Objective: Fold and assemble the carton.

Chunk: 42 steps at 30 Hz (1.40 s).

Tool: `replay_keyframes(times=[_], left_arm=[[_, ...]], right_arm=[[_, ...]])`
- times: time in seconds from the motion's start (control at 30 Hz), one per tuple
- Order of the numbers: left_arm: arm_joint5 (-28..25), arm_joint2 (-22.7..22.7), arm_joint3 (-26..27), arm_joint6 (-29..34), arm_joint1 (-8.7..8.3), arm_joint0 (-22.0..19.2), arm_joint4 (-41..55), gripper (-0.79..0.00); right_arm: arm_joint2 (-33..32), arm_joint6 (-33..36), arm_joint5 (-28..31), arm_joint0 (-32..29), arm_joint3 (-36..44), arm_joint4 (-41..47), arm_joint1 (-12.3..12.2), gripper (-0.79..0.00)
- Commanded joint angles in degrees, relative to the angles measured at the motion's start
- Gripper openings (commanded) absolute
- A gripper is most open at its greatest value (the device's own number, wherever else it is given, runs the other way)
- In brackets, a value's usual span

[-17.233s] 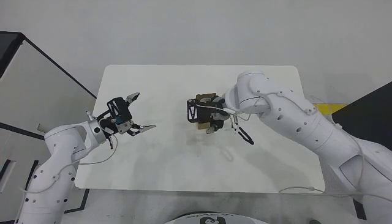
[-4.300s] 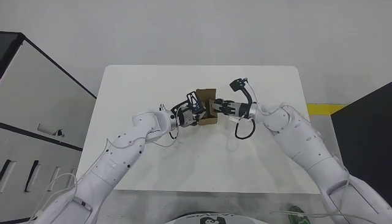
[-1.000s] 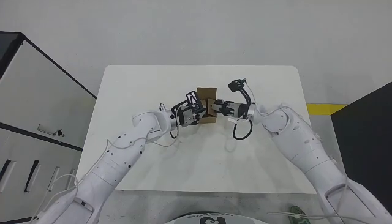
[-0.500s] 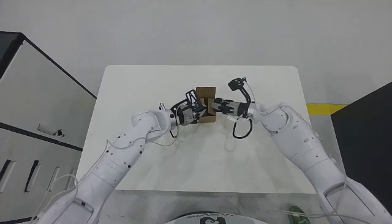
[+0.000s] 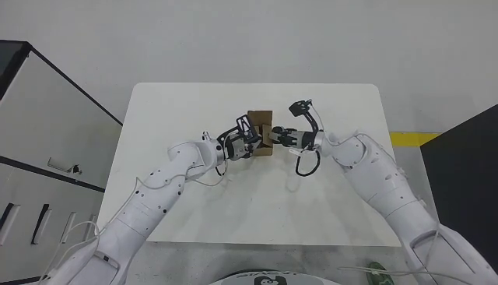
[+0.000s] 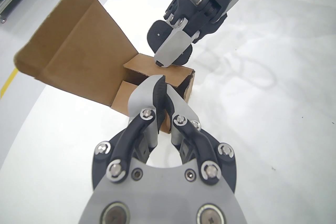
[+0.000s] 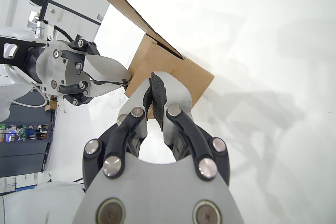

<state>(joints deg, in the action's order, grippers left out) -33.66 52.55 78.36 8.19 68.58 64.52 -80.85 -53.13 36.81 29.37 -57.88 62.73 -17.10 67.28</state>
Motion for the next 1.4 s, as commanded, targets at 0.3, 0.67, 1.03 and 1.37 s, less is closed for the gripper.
replay_keyframes(times=[0.3, 0.67, 1.03, 1.37], left_arm=[[-0.4, 3.5, 6.3, -2.1, -1.17, 2.8, -1.7, 0.000], [-1.1, 3.6, 6.7, -3.6, -1.33, 3.8, -1.6, 0.000], [-1.1, 4.3, 7.3, -4.5, -1.69, 4.8, -3.3, 0.000], [-0.9, 5.8, 7.8, -5.1, -2.29, 8.3, -2.4, 0.000]], right_arm=[[-6.5, 6.1, 11.4, -2.2, -1.4, 15.3, -1.7, 0.000], [-7.4, 6.0, 11.0, -2.8, -1.2, 21.4, -1.7, 0.000], [-7.3, 9.1, 8.9, -1.1, -2.4, 27.4, -1.4, 0.000], [-5.1, 14.1, 5.4, 4.5, -6.2, 35.6, 0.1, 0.000]])
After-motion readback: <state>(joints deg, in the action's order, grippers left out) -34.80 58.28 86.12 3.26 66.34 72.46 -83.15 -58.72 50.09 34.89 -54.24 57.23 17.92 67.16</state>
